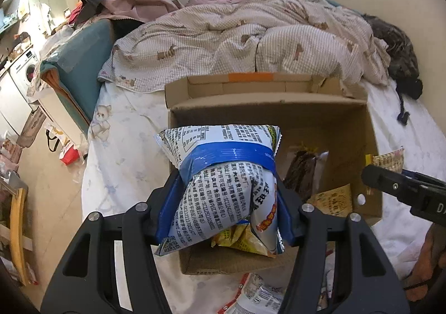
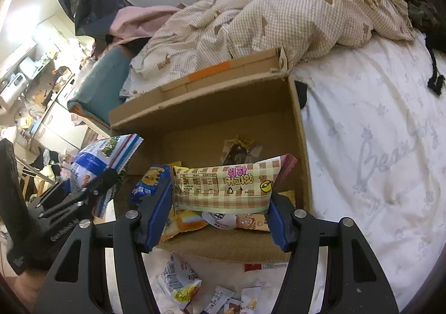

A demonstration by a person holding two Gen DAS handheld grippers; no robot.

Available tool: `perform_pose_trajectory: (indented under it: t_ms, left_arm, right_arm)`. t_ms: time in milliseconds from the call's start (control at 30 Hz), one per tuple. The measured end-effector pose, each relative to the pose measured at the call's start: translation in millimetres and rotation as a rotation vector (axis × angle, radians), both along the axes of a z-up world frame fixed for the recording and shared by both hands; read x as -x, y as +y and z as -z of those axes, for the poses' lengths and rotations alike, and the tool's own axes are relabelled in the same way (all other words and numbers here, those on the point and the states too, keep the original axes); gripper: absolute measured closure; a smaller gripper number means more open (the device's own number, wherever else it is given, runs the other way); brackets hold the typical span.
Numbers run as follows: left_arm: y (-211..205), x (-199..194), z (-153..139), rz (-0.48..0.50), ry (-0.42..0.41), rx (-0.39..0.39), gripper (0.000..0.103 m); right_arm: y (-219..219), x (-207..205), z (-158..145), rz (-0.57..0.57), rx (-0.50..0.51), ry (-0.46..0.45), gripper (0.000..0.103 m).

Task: Organize snacks
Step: 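Carry the wafer bar and white bag over the box with both tools, then lower both held snacks into the box and open both tools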

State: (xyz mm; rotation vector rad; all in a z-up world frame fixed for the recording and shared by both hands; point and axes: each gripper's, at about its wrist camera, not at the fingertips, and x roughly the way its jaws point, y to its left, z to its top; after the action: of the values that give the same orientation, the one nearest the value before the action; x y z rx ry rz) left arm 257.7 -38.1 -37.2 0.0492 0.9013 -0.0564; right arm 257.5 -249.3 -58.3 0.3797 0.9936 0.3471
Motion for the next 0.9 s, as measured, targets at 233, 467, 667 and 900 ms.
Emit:
perform_pose_trajectory:
  t_ms: [233,467,667,900]
  left_arm:
    - [4,0,6,0.001,0.026,0.020,0.046]
    - [7,-2,9,0.004,0.046,0.043,0.045]
    - [5,-2,8,0.014,0.048,0.053,0.039]
    - [11,2,6,-0.002,0.048,0.078,0.012]
  right_arm:
    - [12,-3,8,-0.019,0.037,0.019,0.039]
    - [12,-5,12,-0.021,0.013,0.034,0.037]
    - [11,-4,12,-0.015,-0.006,0.033,0.037]
    - [1,-5,15,0.025,-0.041,0.053,0.015]
